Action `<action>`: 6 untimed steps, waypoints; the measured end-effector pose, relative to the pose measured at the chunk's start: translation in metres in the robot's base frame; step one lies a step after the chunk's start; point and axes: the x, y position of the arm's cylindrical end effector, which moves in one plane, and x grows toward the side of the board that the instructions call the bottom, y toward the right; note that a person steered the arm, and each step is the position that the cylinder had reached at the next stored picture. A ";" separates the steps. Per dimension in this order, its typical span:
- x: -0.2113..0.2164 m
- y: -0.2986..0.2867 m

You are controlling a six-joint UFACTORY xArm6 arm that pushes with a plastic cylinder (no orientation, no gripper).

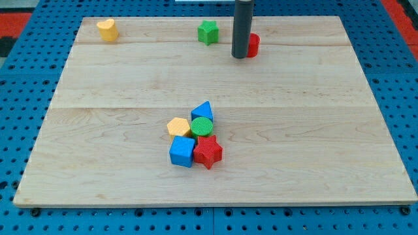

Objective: Push slightly the red circle to the top right side of the board

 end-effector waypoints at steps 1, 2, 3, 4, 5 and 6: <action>-0.014 0.047; -0.014 0.011; -0.021 -0.007; -0.038 0.026; -0.034 0.057; -0.019 0.064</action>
